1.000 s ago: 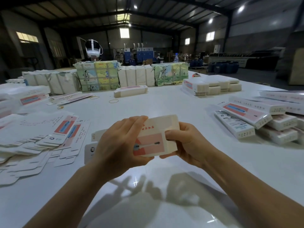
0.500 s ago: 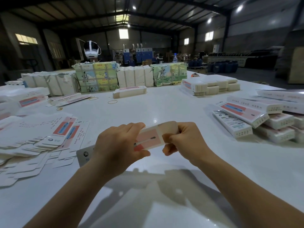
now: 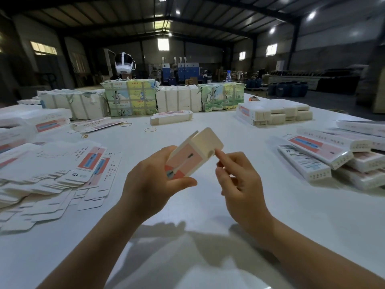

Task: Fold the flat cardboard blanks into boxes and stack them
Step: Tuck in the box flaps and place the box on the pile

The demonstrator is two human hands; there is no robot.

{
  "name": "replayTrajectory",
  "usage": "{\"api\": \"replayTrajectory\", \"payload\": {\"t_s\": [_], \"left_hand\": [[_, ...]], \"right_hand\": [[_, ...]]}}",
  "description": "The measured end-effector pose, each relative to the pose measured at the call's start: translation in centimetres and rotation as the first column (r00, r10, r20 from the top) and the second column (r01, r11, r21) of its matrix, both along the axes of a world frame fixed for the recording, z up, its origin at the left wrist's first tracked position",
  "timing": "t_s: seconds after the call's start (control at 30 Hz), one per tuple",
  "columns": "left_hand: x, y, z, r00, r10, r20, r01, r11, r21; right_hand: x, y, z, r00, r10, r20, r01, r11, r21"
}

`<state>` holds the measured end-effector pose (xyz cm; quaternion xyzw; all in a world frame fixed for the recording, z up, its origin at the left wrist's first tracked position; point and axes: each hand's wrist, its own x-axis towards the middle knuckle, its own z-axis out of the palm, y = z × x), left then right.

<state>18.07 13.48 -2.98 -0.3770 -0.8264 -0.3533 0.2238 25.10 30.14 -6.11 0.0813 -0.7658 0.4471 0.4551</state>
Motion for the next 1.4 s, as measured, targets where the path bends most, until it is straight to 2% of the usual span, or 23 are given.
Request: {"api": "replayTrajectory", "payload": {"t_s": [0.2, 0.27, 0.37, 0.4, 0.47, 0.53, 0.63, 0.7, 0.8, 0.9, 1.03, 1.1, 1.13, 1.17, 1.23, 1.27, 1.33, 1.4], "left_hand": [[0.1, 0.5, -0.8, 0.998, -0.059, 0.039, 0.061, 0.995, -0.075], [-0.1, 0.5, -1.1, 0.994, -0.068, 0.085, 0.076, 0.993, -0.092], [-0.3, 0.5, -1.1, 0.979, -0.097, 0.180, 0.112, 0.991, -0.076], [-0.3, 0.5, -1.1, 0.974, -0.105, 0.203, 0.123, 0.990, -0.075], [-0.1, 0.6, -1.2, 0.963, -0.119, 0.241, 0.142, 0.987, -0.078], [-0.1, 0.7, -1.4, 0.953, -0.132, 0.273, 0.156, 0.985, -0.071], [-0.1, 0.9, -1.7, 0.953, -0.099, 0.286, 0.128, 0.988, -0.083], [0.0, 1.1, -1.9, 0.964, -0.066, 0.259, 0.094, 0.991, -0.097], [0.2, 1.5, -2.2, 0.971, -0.026, 0.236, 0.043, 0.997, -0.067], [0.2, 1.9, -2.4, 0.978, 0.023, 0.206, -0.008, 0.997, -0.075], [0.3, 1.8, -2.2, 0.981, 0.051, 0.186, -0.031, 0.994, -0.108], [0.4, 1.6, -2.0, 0.985, 0.064, 0.162, -0.045, 0.992, -0.117], [0.5, 1.5, -2.0, 0.987, 0.070, 0.147, -0.052, 0.991, -0.122], [0.6, 1.4, -2.0, 0.989, 0.078, 0.126, -0.060, 0.989, -0.136], [0.9, 1.5, -2.0, 0.992, 0.095, 0.083, -0.078, 0.979, -0.187], [1.0, 1.5, -2.1, 0.992, 0.108, 0.065, -0.092, 0.973, -0.212], [1.1, 1.5, -2.1, 0.989, 0.141, 0.034, -0.129, 0.961, -0.246], [1.1, 1.7, -2.1, 0.983, 0.180, -0.028, -0.180, 0.941, -0.287]], "right_hand": [[0.2, -0.4, -0.2, 0.981, 0.122, 0.148, -0.109, 0.990, -0.090], [0.3, -0.4, -0.1, 0.985, 0.054, 0.162, -0.050, 0.998, -0.027], [0.1, -0.3, 0.1, 0.980, -0.170, 0.107, 0.150, 0.974, 0.171], [0.1, -0.2, 0.2, 0.977, -0.200, 0.076, 0.179, 0.959, 0.220], [0.2, 0.0, 0.5, 0.987, -0.156, 0.047, 0.139, 0.956, 0.259], [0.4, 0.2, 0.6, 0.997, -0.058, 0.054, 0.046, 0.977, 0.206], [0.7, 0.1, 0.7, 0.996, 0.067, 0.053, -0.067, 0.998, -0.006], [0.8, 0.0, 0.5, 0.991, 0.092, 0.100, -0.083, 0.992, -0.092], [0.6, -0.6, -0.1, 0.970, 0.114, 0.215, -0.090, 0.989, -0.119], [0.1, -1.0, -0.4, 0.956, 0.131, 0.263, -0.096, 0.985, -0.142], [-0.1, -0.5, 0.0, 0.975, 0.066, 0.213, -0.045, 0.994, -0.102], [-0.4, 0.2, 0.4, 0.971, 0.016, 0.237, 0.020, 0.989, -0.149], [-0.6, 0.7, 0.5, 0.950, 0.085, 0.302, -0.008, 0.968, -0.250], [-0.7, 1.0, 0.7, 0.904, 0.254, 0.342, -0.092, 0.900, -0.426], [-0.7, 1.4, 1.0, 0.763, 0.598, 0.246, -0.264, 0.635, -0.726], [-0.7, 1.4, 1.1, 0.738, 0.640, 0.214, -0.303, 0.598, -0.742], [-0.6, 1.0, 1.0, 0.813, 0.513, 0.274, -0.262, 0.744, -0.615], [-0.5, 0.6, 0.5, 0.912, 0.280, 0.300, -0.157, 0.914, -0.374]]}}
